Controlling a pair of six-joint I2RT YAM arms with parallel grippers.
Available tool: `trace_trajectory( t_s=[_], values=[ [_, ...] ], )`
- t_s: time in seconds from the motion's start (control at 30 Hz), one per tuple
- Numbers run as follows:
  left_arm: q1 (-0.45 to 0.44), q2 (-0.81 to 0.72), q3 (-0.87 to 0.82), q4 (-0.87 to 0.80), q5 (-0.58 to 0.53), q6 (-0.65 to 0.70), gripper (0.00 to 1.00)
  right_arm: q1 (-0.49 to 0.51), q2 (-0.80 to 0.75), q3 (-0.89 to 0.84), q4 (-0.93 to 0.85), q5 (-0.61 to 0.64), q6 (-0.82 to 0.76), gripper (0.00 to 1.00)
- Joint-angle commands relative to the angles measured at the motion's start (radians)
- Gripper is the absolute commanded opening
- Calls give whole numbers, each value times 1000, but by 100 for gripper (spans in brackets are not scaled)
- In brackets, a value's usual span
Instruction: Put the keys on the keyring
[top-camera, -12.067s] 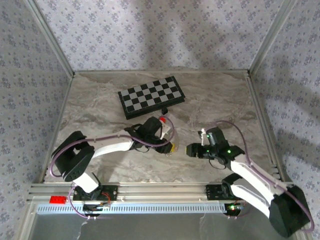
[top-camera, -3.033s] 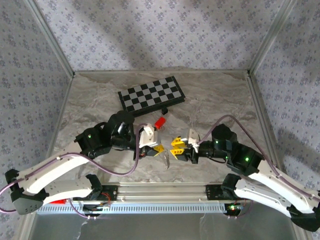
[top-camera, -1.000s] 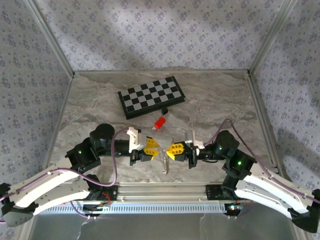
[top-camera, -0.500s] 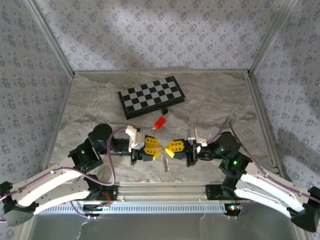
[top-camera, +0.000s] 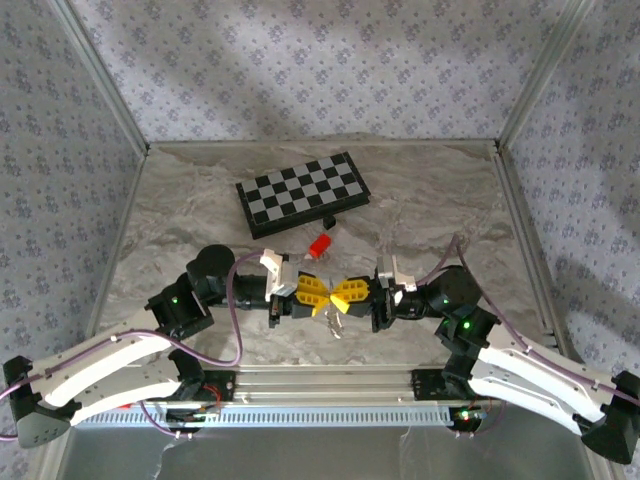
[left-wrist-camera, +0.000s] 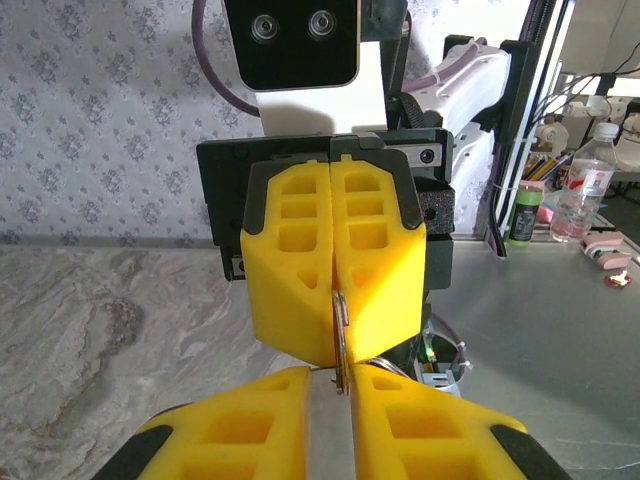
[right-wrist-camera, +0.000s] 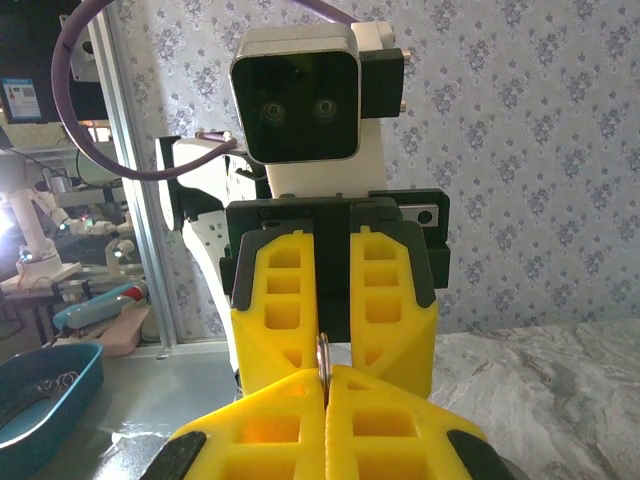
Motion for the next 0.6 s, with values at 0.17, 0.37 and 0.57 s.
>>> trace_trajectory(
  t_s=[0.17, 0.37, 0.57],
  values=[
    [-4, 0, 15, 96, 31, -23, 15, -2, 4, -14, 55, 16, 19, 0],
    [-5, -3, 13, 84, 29, -18, 0, -1, -4, -9, -3, 29, -1, 0],
    [-4, 10, 84, -116, 11, 80, 0, 11, -53, 68, -292, 90, -123, 21]
  ],
)
